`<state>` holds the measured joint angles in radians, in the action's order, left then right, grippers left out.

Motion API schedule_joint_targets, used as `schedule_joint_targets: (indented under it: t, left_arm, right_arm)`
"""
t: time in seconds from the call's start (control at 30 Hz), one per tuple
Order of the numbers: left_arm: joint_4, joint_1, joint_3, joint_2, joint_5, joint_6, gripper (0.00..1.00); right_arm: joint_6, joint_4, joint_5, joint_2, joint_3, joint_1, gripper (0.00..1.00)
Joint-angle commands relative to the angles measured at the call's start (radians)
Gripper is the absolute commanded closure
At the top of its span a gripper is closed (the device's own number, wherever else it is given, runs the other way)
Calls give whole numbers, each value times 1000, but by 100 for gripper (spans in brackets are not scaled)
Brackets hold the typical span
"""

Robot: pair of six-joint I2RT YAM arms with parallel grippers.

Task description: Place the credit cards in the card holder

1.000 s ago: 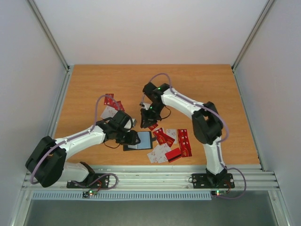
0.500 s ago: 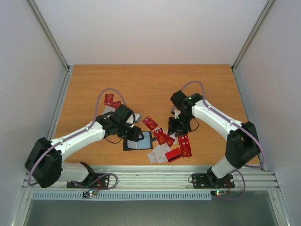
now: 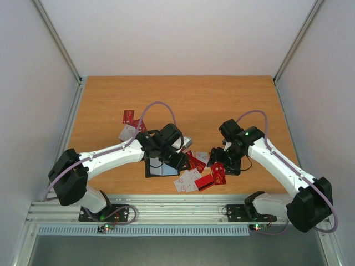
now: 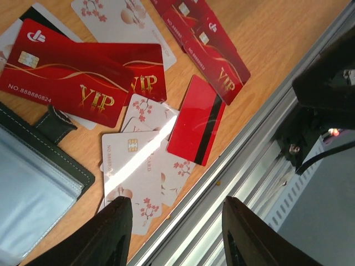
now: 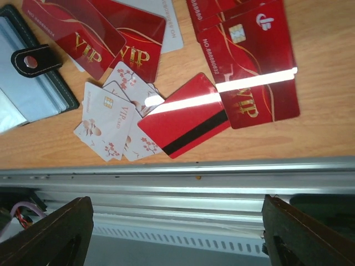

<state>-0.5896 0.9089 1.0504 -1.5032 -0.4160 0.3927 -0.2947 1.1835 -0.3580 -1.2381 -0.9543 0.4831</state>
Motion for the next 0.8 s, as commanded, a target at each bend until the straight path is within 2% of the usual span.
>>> schedule_joint_targets:
  t: [0.0, 0.17, 0.27, 0.53, 0.77]
  left_arm:
    - [-1, 26, 70, -20, 35, 73, 53]
    - [-11, 63, 137, -128, 92, 117, 54]
    - [6, 101, 174, -183, 107, 152, 54]
    - [-47, 180, 293, -356, 92, 165, 54]
    - [-46, 193, 317, -437, 31, 165, 54]
  right_arm:
    - [-73, 75, 67, 71, 11, -3, 16]
    - [-39, 56, 106, 75, 84, -5, 15]
    - [-71, 26, 74, 115, 151, -5, 15]
    - [-339, -71, -58, 392, 404, -2, 16]
    - [-427, -125, -126, 482, 472, 3, 16]
